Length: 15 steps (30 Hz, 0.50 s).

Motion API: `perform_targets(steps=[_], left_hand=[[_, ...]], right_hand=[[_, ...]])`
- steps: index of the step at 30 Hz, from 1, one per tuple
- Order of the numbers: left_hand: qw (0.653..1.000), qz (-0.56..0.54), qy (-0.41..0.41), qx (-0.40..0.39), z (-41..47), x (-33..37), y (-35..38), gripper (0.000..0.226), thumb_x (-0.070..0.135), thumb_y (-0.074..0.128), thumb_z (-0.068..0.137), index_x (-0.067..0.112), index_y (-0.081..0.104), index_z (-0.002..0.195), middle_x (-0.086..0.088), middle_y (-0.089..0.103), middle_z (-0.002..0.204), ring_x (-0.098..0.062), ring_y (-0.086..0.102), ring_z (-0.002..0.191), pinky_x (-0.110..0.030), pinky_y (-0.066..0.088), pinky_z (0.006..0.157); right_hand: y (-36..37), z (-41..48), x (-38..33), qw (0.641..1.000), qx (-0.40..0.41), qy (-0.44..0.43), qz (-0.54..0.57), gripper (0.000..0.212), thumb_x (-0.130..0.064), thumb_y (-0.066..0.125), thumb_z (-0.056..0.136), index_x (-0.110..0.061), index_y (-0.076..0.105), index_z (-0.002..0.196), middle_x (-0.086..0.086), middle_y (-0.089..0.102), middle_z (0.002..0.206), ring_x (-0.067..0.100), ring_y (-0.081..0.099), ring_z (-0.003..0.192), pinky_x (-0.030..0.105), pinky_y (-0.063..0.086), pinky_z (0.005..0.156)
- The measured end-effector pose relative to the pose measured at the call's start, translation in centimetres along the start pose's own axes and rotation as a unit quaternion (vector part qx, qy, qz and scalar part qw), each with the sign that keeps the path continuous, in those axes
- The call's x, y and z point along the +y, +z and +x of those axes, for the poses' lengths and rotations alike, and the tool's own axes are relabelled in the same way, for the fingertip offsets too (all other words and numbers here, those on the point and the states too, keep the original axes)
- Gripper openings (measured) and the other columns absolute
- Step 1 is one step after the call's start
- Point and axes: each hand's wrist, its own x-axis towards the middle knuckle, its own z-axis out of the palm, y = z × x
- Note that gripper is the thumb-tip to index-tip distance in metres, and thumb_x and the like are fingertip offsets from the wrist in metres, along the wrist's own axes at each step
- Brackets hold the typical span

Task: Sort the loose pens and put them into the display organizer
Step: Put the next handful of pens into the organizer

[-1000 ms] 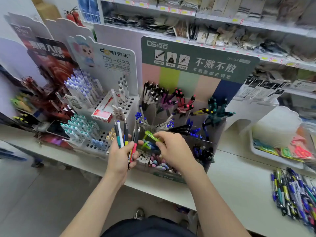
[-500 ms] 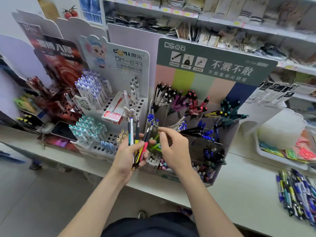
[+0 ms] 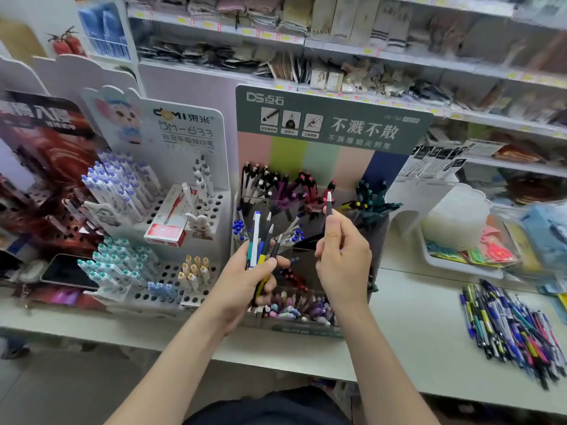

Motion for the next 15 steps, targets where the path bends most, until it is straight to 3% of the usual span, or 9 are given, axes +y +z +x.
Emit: perform_targets(steps=[3, 5, 8, 10, 12, 15], left_hand=[[1.000, -0.012, 0.009, -0.007, 0.8, 0.8, 0.6, 0.014, 0.019, 0.060, 0.108, 0.013, 0.056, 0.120, -0.011, 0.076, 0.117, -0.015, 0.045, 0.062, -0.026, 0.030, 0.048], [0.999, -0.032, 0.006, -0.024, 1.4, 1.5, 1.0, 0.025, 0.032, 0.058, 0.107, 0.010, 0.057, 0.118, -0.010, 0.074, 0.118, -0.014, 0.045, 0.062, -0.023, 0.030, 0.045], [0.995, -0.084, -0.014, -0.048, 2.2, 2.3, 1.3, 0.049, 0.048, 0.049, 0.108, 0.005, 0.056, 0.130, -0.011, 0.073, 0.119, -0.014, 0.045, 0.061, -0.021, 0.030, 0.041], [0.992, -0.104, -0.030, -0.057, 2.5, 2.5, 1.3, 0.059, 0.054, 0.042, 0.109, 0.002, 0.060, 0.132, -0.013, 0.073, 0.121, -0.013, 0.045, 0.061, -0.021, 0.031, 0.040], [0.991, -0.115, -0.042, -0.058, 2.8, 2.6, 1.4, 0.061, 0.053, 0.037, 0.111, 0.002, 0.064, 0.130, -0.015, 0.073, 0.121, -0.013, 0.045, 0.060, -0.021, 0.029, 0.040], [0.990, -0.122, -0.049, -0.048, 3.0, 2.6, 1.5, 0.051, 0.043, 0.038, 0.114, 0.000, 0.062, 0.131, -0.016, 0.073, 0.122, -0.014, 0.046, 0.061, -0.023, 0.026, 0.041]], right_hand=[[-0.6, 3.0, -0.1, 0.986, 0.012, -0.035, -0.165, 0.016, -0.026, 0.049, 0.109, -0.021, 0.059, 0.120, -0.005, 0.069, 0.077, 0.026, 0.066, 0.078, 0.040, 0.044, 0.066], [-1.0, 4.9, -1.0, 0.968, 0.007, -0.065, -0.244, 0.013, -0.019, 0.053, 0.103, -0.019, 0.059, 0.114, 0.002, 0.068, 0.096, 0.030, 0.064, 0.086, 0.038, 0.041, 0.068], [-1.2, 8.1, -2.3, 0.921, -0.060, -0.091, -0.374, 0.020, -0.015, 0.057, 0.096, -0.013, 0.071, 0.111, 0.009, 0.050, 0.119, 0.036, 0.059, 0.082, 0.040, 0.046, 0.074], [-1.0, 10.0, -3.0, 0.892, -0.119, -0.109, -0.421, 0.024, -0.013, 0.055, 0.093, -0.012, 0.076, 0.105, 0.012, 0.052, 0.118, 0.036, 0.058, 0.083, 0.040, 0.051, 0.079], [-0.5, 11.6, -3.4, 0.867, -0.168, -0.141, -0.448, 0.030, -0.010, 0.053, 0.088, -0.012, 0.079, 0.104, 0.014, 0.065, 0.113, 0.037, 0.060, 0.100, 0.044, 0.055, 0.090], [0.5, 12.7, -3.0, 0.883, -0.199, -0.147, -0.400, 0.041, -0.003, 0.060, 0.092, -0.010, 0.071, 0.131, 0.016, 0.072, 0.123, 0.038, 0.061, 0.120, 0.050, 0.053, 0.103]])
